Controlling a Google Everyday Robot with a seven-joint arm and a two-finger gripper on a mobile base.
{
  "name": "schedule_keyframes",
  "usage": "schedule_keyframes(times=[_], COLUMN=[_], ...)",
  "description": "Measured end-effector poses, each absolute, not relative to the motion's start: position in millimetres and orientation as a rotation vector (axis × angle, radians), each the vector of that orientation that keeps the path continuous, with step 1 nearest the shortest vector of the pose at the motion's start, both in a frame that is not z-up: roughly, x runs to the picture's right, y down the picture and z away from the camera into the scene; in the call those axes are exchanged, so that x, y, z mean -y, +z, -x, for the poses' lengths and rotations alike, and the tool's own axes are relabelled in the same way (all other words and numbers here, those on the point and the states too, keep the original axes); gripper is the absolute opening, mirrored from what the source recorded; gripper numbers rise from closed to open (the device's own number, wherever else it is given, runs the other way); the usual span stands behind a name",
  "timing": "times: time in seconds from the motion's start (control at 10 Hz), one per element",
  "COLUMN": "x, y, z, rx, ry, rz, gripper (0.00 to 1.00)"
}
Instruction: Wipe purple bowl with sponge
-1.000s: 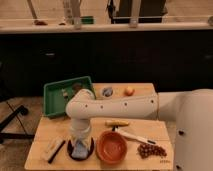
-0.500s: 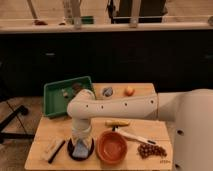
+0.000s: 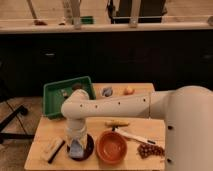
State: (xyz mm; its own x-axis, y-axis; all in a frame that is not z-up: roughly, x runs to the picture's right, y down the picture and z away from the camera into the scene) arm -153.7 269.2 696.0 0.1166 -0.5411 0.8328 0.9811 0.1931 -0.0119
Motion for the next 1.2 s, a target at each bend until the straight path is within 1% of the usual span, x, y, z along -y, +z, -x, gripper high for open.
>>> schedule_keyframes(times=[0.3, 0.6, 0.9, 1.2], x=[-285.3, -295.9, -287.2, -273.2], y=[681.7, 676.4, 685.3, 697.8], z=[148.3, 121.2, 102.4, 117.4], rx=[0.851, 0.848, 0.819, 0.814], ry=[-1.256, -1.223, -1.197, -1.216], rz=[0.696, 0.721, 0.726, 0.719], gripper=[0.00, 0.00, 0.00, 0.00])
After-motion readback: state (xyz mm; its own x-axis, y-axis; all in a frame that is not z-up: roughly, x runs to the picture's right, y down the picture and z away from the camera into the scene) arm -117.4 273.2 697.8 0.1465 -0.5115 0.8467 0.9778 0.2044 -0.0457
